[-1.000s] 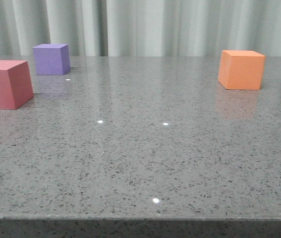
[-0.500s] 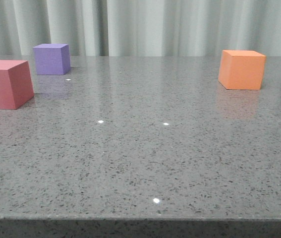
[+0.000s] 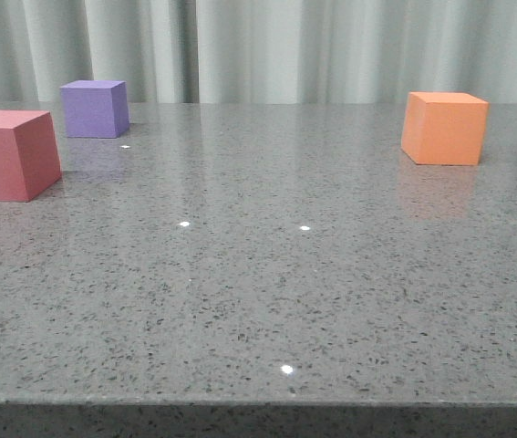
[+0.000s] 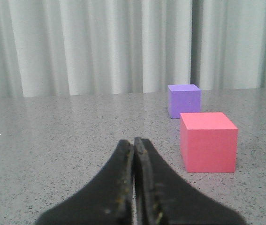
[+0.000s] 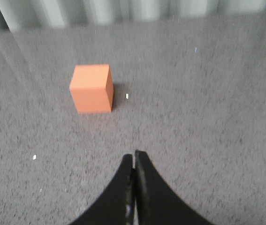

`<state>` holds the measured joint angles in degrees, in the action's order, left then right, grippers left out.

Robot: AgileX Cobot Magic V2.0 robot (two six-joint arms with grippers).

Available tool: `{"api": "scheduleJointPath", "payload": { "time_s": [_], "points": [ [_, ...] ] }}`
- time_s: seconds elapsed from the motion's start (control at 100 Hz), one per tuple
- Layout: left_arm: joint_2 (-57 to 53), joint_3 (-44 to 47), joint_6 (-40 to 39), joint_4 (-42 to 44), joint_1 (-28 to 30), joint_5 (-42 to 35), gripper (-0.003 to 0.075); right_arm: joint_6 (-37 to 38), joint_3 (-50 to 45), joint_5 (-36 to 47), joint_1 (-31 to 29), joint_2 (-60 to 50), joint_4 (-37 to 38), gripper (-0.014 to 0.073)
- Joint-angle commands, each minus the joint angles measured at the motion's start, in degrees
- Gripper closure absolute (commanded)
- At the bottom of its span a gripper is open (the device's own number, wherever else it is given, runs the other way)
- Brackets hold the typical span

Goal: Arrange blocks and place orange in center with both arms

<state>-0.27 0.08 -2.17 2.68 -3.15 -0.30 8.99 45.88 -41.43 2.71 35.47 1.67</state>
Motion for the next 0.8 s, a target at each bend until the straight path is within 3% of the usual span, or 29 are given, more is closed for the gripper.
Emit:
{"api": "scheduleJointPath", "payload": {
  "time_s": [0.0, 0.3, 0.42, 0.62, 0.7, 0.79],
  "points": [
    [-1.75, 2.45, -0.21, 0.04, 0.06, -4.65, 0.0739, -0.1, 5.46, -1.56, -0.25, 5.42, -1.02, 0.066],
    [-1.75, 2.45, -0.21, 0.04, 0.06, -4.65, 0.0739, -0.15, 9.03, -5.02, -0.25, 14.56, -1.67, 0.0629],
    [-1.75, 2.45, -0.21, 0.04, 0.06, -4.65, 0.0739, -0.15, 9.03, -5.74, -0.25, 15.73, -1.67, 0.0465],
    [-1.75, 2.45, -0.21, 0.04, 0.06, -4.65, 0.0739, -0.15, 9.03, -5.47, -0.25, 15.72, -1.67, 0.0005],
    [-1.75, 2.45, -0.21, 0.04, 0.06, -4.65, 0.0739, -0.15, 9.03, -5.21, -0.25, 15.72, -1.67, -0.0078],
    [-1.75, 2.45, -0.21, 0.04, 0.06, -4.65, 0.0739, -0.15, 9.07, -4.88, -0.25, 15.72, -2.23, -0.006]
  ]
}}
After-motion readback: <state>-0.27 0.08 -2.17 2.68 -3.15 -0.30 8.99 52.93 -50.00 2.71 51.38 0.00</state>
